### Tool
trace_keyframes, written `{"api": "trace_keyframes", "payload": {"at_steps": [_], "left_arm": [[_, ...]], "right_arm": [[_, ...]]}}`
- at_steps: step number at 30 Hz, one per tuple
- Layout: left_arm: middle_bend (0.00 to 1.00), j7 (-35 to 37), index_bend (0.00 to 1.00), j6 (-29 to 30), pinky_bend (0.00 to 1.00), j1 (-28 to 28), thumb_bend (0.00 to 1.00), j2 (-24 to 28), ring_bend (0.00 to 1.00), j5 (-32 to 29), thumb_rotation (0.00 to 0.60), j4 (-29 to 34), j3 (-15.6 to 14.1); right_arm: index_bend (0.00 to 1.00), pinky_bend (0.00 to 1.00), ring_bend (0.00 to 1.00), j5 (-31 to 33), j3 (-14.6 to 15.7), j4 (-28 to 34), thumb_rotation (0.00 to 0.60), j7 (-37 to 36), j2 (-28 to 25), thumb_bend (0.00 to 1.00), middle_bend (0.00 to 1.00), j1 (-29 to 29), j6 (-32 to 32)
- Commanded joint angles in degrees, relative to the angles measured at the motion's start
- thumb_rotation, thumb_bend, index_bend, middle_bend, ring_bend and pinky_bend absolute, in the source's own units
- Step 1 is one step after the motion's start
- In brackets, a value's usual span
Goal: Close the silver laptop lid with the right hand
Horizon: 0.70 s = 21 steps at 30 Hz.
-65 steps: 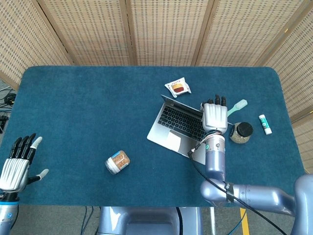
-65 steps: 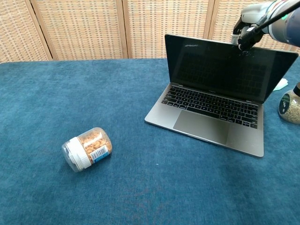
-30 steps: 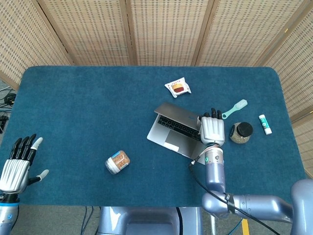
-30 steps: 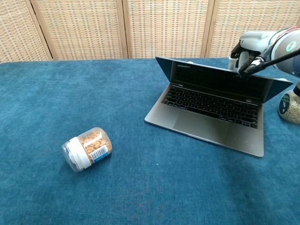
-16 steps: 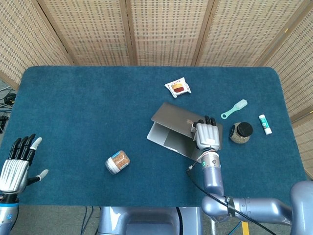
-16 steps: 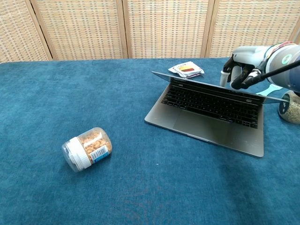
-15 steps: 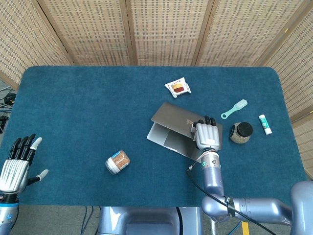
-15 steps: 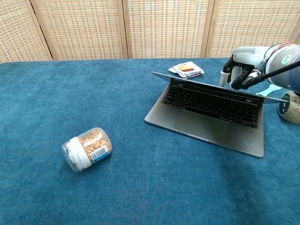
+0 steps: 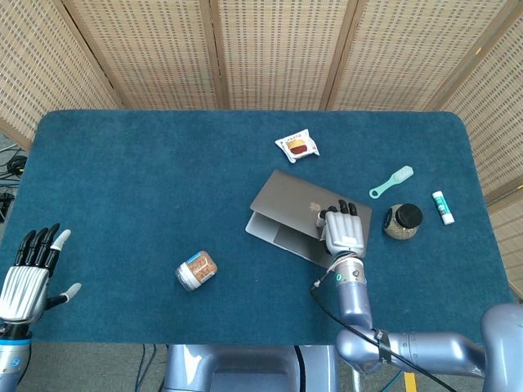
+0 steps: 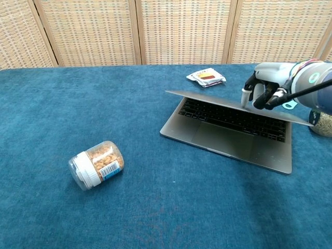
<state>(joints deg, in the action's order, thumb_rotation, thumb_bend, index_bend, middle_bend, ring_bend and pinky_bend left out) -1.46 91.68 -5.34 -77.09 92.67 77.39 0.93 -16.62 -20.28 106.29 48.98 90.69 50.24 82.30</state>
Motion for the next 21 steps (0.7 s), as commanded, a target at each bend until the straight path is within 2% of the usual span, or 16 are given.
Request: {"api": "trace_keyframes", "payload": {"at_steps": [1, 21], "left_arm": [[0.00, 0.0, 0.00, 0.0, 0.00, 0.0, 0.01, 0.0, 0.00, 0.0, 0.600, 0.0, 0.0], [0.00, -0.4, 0.00, 0.0, 0.00, 0.1, 0.01, 0.0, 0.00, 0.2, 0.600, 0.3, -0.1]], "right_arm": [[0.41, 0.06, 0.05, 0.0, 0.3, -0.4, 0.600, -0.3, 0.2, 1.00, 0.27, -0.3, -0.4], [0.41, 0.06, 0.05, -0.5, 2.5, -2.7, 0.600, -2.5, 1.4, 1.00, 0.27, -2.1, -3.8]]}}
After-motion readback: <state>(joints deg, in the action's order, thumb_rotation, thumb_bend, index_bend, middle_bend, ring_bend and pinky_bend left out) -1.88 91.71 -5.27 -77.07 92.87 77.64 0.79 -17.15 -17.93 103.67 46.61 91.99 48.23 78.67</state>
